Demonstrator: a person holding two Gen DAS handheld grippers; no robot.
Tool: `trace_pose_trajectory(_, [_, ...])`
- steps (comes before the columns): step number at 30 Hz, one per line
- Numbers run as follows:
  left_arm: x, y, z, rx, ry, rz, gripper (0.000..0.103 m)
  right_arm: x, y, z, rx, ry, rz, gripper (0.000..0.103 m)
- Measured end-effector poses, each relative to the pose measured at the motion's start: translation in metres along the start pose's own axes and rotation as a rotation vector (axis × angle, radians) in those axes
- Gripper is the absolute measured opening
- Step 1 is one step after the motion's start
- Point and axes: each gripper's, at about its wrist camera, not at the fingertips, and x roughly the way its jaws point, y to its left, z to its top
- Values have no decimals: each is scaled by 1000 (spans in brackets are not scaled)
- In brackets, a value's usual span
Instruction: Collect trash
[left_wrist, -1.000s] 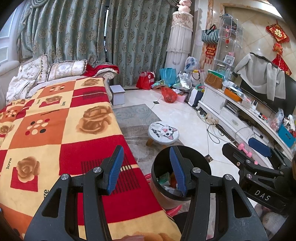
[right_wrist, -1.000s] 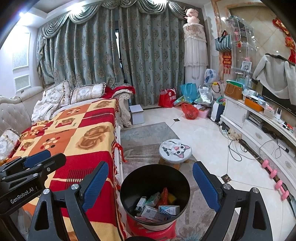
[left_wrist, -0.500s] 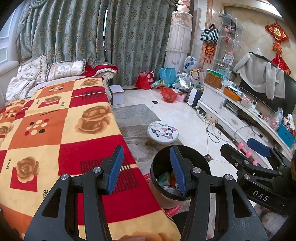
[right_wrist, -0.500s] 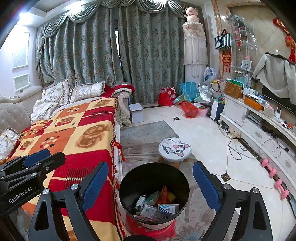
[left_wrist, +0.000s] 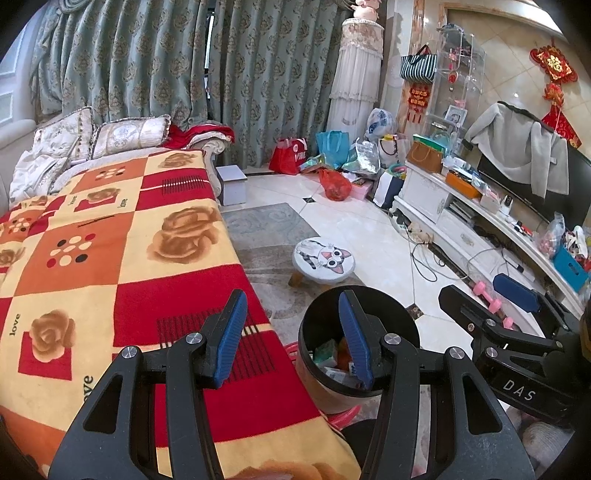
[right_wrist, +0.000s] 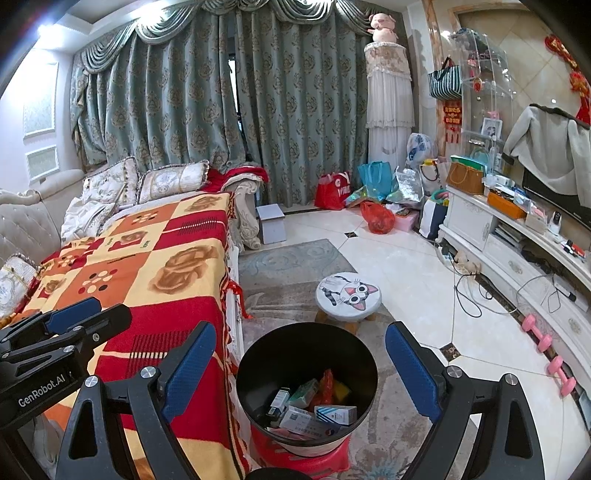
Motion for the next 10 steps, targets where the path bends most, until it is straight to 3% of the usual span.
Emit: trace_pose_trajectory(10, [-1, 8, -9, -21, 25, -24, 50, 3, 7, 2, -18, 24, 10, 92])
